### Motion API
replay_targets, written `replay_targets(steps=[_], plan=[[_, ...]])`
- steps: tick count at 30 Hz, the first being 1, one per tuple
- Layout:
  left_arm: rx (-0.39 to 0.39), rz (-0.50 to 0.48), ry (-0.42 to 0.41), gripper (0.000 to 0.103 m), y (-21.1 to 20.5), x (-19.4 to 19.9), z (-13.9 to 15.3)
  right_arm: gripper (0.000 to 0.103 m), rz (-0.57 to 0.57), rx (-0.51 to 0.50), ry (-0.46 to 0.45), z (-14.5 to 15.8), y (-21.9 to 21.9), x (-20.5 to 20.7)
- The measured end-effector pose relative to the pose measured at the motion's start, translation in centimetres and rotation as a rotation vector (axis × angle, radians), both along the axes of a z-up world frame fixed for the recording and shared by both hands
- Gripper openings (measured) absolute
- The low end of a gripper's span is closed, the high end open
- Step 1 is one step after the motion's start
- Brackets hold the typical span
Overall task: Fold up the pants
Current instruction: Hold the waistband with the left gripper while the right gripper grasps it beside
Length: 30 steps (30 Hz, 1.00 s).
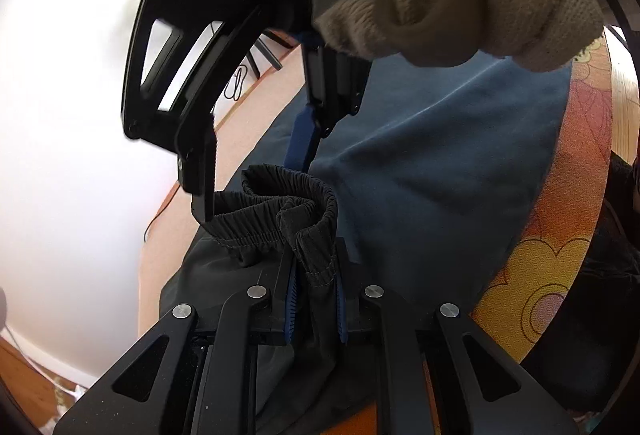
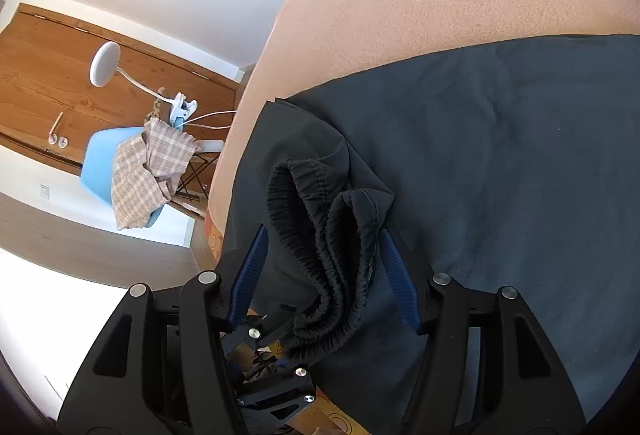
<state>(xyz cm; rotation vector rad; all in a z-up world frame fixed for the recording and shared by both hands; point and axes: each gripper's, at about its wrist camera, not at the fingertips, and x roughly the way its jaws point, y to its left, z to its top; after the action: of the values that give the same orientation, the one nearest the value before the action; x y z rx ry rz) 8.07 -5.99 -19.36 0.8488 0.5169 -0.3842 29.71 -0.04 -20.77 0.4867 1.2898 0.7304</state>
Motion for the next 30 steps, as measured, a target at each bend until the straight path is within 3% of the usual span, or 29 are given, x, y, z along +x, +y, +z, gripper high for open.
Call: replay_targets(steps=[5,7,9,12,18,26,30], plan=[[0.028,-0.016,-0.013,0.013,-0.5,-1.5,-0.1,0.064,0.004,-0.103,-0.014,-0.4,1.7,-0.2],[0.029,-0.018,-0.017,0.014,-0.5,-1.7,0.1,0.06,-0.01,-0.105,-0.008,-0.6,1.6,-0.2],[-0.001,-0.01,0.002,0.014,-0.3,-1.8,0.6,0.032,-0.021,-0.086,-0.004,-0.7,1.2,0.0],[-0.104,0.011,0.052,0.013,0.3,-1.6,2.0,0.02,-0.052,-0.054,-0.024,-0.2,0.2,-0.1],[-0.389,0.048,0.159,0.013,1.1,-0.7,5.9,0.018,-0.095,-0.005,-0.106,2.7,-2.6,-0.7],[-0.554,0.018,0.233,0.013,-1.7,-0.9,8.9,0.018,-0.164,0.005,-0.168,5.5,-7.6,-1.5],[-0.575,-0.007,0.257,0.013,-3.6,-0.9,9.4,0.018,-0.204,-0.011,-0.175,5.9,-10.0,-2.1]])
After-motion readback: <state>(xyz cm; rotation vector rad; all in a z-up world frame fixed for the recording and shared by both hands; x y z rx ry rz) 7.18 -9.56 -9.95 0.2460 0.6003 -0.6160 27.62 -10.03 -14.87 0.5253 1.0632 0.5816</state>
